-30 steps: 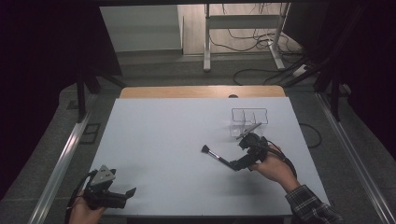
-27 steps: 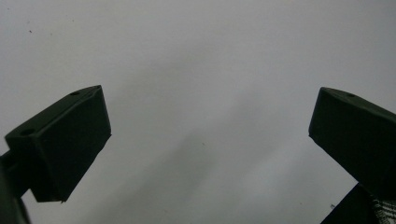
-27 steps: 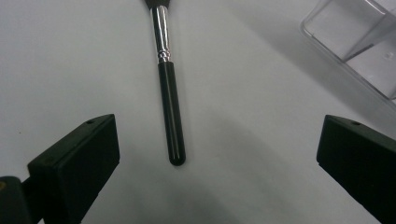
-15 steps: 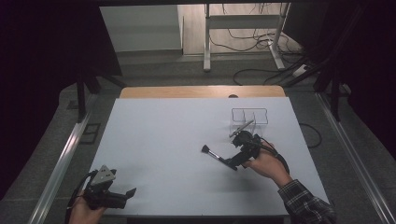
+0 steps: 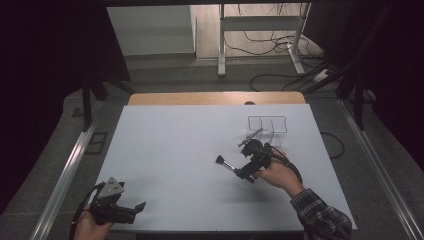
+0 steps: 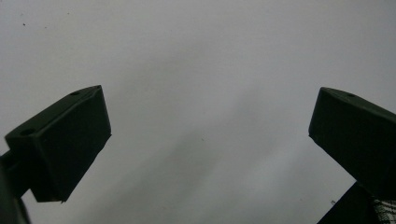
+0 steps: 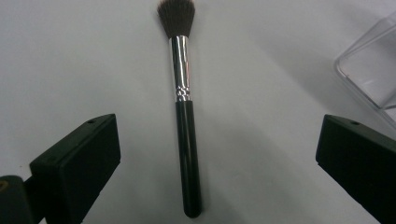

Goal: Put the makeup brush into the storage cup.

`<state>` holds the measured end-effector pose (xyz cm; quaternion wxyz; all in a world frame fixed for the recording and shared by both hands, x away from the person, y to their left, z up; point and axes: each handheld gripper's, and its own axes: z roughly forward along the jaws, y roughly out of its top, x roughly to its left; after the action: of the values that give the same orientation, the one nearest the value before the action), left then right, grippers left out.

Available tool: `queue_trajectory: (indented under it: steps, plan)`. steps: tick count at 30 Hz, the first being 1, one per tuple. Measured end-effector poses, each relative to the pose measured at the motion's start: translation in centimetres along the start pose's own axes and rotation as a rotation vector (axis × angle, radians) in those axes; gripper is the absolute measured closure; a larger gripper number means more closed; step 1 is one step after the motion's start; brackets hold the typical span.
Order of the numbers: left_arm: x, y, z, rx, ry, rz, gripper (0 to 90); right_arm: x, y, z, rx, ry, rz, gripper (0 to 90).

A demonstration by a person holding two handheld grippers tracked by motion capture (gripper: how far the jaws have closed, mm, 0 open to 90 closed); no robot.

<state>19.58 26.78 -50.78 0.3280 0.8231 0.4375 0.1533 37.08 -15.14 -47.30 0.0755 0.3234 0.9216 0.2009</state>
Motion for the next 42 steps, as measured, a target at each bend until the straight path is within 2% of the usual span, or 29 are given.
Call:
queue_trajectory:
  steps: [6,13,34,42]
  plan:
    - [0.0,0.0,0.0,0.001,0.0,0.0,0.0,0.1,0.4,0.3,0.006,-0.002,0.0,0.0]
    - [0.0,0.0,0.0,0.004,-0.001,0.001,0.0,0.3,0.9,0.7,0.022,-0.001,-0.025,0.0]
    - [0.0,-0.1,0.1,0.011,0.001,0.004,0.0,1.1,2.3,1.6,0.017,0.013,-0.053,0.0]
    - [-0.1,-0.1,0.1,0.016,0.001,0.006,0.0,1.1,2.1,2.8,0.047,0.006,-0.068,0.0]
